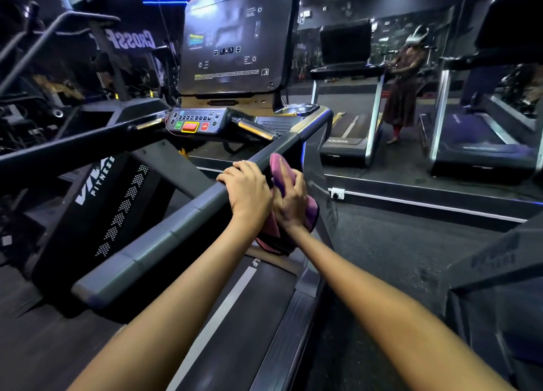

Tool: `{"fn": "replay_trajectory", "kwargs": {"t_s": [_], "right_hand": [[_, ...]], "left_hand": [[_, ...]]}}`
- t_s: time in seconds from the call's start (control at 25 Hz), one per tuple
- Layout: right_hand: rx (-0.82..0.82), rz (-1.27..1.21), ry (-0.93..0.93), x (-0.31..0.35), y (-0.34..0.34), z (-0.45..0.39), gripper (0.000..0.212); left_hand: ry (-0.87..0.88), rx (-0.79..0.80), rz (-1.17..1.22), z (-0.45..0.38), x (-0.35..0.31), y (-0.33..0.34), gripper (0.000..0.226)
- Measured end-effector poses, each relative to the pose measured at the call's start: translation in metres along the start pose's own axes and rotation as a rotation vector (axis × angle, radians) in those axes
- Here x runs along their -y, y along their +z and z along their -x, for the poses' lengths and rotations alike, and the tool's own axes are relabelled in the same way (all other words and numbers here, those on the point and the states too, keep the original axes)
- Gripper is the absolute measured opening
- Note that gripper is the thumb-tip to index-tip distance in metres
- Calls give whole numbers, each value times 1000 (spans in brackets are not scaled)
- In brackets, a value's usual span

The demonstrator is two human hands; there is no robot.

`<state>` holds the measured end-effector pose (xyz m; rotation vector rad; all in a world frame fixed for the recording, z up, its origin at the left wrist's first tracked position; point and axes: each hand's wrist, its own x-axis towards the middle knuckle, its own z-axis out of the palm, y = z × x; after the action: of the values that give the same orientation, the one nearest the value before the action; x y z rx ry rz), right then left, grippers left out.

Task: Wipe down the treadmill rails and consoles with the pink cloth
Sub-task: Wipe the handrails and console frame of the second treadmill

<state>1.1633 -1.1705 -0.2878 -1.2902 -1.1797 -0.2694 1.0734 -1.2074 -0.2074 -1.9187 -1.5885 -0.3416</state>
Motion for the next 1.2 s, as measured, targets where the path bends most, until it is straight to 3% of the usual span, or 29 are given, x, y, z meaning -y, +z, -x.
{"fn": "replay_trajectory", "kwargs": {"t_s": [0.08,0.16,0.24,0.36,0.44,0.64,0.8,0.84,0.92,1.0,1.08,1.16,1.2], "right_hand": [[5,7,-68,-8,6,3,52],[-23,15,-15,-18,14,-7,51],[5,31,117,-27,16,-28,47],[195,27,420,-40,13,-67,46],[217,21,474,-39,10,-78,47],[209,32,85,-21,3,-27,52],[342,29,39,-10,-30,-19,56],[360,16,44,-7,-42,-17,58],[352,-6,118,2,-65,-9,61],[283,20,202,11,-91,1,70],[239,84,204,20,-121,13,75],[274,178,182,24,-155,25,78],[307,222,181,27,-171,31,79]], "left_hand": [[0,-91,-104,2,-2,7,47],[6,-210,-140,0,-4,18,45],[-9,-268,-137,-2,-6,25,48],[-51,-289,-140,-3,-7,25,49],[-66,-318,-153,-5,-8,27,49],[-67,-293,-168,-6,-10,30,49],[23,-338,-95,-3,-6,25,56],[147,-332,120,2,-10,31,59],[291,-231,923,24,-23,30,60],[88,-56,1546,46,-42,21,64],[-194,198,1834,58,-60,4,61],[-202,393,1939,60,-72,-13,21],[-144,425,1920,63,-76,-20,16]]}}
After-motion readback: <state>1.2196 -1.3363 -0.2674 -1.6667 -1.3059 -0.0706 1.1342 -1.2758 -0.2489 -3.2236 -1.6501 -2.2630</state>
